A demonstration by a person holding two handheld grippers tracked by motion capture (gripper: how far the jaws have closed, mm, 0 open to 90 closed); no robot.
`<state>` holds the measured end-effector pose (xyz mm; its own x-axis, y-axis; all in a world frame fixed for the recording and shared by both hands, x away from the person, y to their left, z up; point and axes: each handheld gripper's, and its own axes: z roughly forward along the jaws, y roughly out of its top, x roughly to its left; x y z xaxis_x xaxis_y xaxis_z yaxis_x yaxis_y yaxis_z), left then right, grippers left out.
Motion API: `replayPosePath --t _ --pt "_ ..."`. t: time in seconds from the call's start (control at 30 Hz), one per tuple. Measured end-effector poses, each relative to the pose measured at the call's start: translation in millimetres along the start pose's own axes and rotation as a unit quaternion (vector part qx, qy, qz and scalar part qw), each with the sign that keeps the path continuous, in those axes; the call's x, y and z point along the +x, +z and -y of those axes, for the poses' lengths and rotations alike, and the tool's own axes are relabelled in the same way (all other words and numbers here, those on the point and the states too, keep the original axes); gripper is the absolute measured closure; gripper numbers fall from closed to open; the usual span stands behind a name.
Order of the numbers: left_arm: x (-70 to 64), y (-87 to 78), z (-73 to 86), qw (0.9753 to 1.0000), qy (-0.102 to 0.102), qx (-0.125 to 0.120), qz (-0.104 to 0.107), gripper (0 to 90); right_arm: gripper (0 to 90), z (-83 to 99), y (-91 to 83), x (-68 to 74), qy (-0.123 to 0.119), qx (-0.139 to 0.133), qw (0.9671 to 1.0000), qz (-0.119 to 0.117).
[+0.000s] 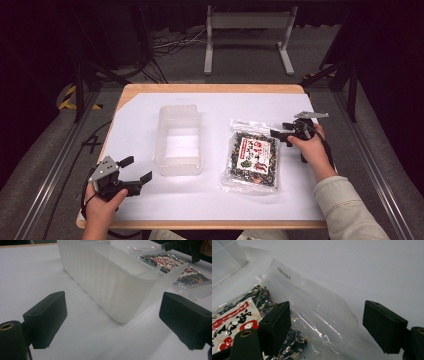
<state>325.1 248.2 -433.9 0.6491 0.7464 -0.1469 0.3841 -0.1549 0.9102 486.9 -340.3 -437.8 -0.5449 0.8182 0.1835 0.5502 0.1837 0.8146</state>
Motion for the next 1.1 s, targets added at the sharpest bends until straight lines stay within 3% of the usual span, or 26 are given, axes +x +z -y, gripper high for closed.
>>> replayPosePath --t 0.47,0.67,0.8,0.87,0.9,0.97,1.1 --pt "0.0 1.1 0.9 0.9999 0.005 0.009 -0.002 8.8 27.3 0.8 6.7 0.7 0.006 0.023 0.9997 -0.011" --pt "0.2 0.6 1.0 1.0000 0.005 0.008 -0.002 7.5 44.8 1.3 8.3 0.4 0.017 0.040 0.9990 -0.010" --pt "0.4 0.5 1.1 1.0000 0.004 0.008 -0.002 7.4 51.9 1.8 7.1 -0.4 0.024 0.042 0.9987 -0.016" --pt "0.6 0.5 1.1 1.0000 0.004 0.008 -0.002 7.4 64.3 1.2 3.9 -2.0 0.031 0.039 0.9986 -0.018" --pt "0.6 0.5 1.1 1.0000 0.004 0.008 -0.002 7.4 64.3 1.2 3.9 -2.0 0.031 0.039 0.9986 -0.018" --pt "0.6 0.6 1.0 0.9999 0.005 0.008 -0.006 7.1 79.4 0.7 0.7 -3.6 0.037 0.035 0.9986 -0.014" --pt "0.7 -0.2 0.7 0.9999 -0.001 0.006 -0.009 4.6 88.1 -1.0 -1.1 -0.4 0.022 0.037 0.9990 -0.013"
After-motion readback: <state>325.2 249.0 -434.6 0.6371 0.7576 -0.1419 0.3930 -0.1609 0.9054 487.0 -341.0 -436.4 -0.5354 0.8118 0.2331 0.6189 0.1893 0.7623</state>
